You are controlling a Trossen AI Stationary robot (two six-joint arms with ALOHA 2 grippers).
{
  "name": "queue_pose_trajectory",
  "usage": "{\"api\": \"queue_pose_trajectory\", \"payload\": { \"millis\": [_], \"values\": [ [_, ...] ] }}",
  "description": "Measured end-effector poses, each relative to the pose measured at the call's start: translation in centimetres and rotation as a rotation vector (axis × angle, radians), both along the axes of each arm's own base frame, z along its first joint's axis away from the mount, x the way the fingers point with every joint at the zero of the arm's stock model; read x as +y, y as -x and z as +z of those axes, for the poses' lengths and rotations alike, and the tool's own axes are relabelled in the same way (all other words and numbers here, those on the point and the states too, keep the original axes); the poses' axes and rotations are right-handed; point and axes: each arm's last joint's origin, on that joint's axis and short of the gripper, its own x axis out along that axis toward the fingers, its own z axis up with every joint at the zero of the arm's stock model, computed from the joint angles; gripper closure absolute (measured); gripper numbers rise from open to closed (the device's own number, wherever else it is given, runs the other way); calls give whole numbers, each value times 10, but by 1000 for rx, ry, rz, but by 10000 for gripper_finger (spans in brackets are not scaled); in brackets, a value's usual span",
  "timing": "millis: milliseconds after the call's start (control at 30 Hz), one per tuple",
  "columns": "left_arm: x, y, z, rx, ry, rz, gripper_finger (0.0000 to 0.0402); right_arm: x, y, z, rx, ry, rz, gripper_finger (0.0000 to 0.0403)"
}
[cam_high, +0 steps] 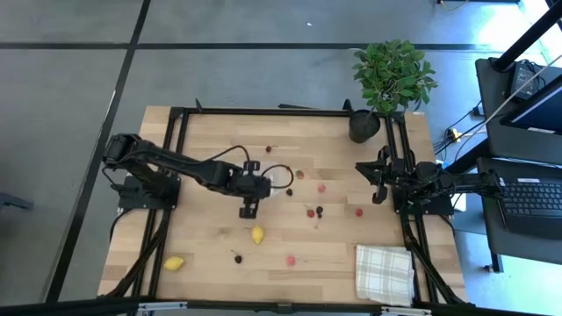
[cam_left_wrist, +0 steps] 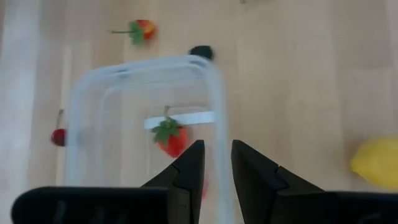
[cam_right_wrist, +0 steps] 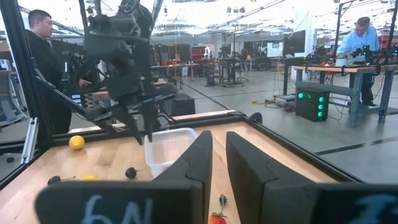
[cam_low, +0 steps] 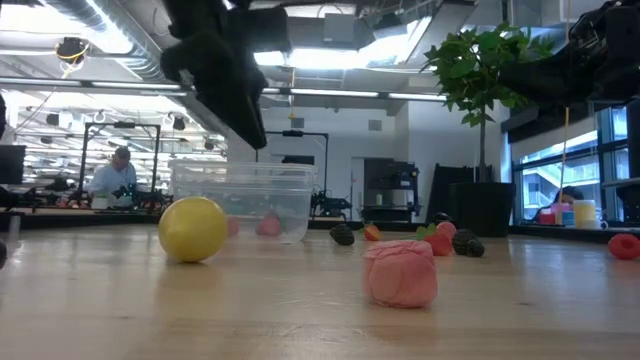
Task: Pick and placing Produce into tupperware
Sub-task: Put the top black cherry in the transparent bin
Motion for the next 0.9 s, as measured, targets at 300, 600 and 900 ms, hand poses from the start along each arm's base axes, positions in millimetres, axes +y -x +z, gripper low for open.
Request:
{"api": "queue_pose_trajectory", "payload": {
  "millis": [300,600,900],
  "values": [
    [-27,5,-1,8,-2,-91,327,0,0,0,-4,-1,0,352],
    [-44,13,-3,71,9,-230,327,0,0,1,-7,-1,0,352],
    [-48,14,-3,86,25,-307,310,0,0,1,-8,-1,0,352]
  ]
}}
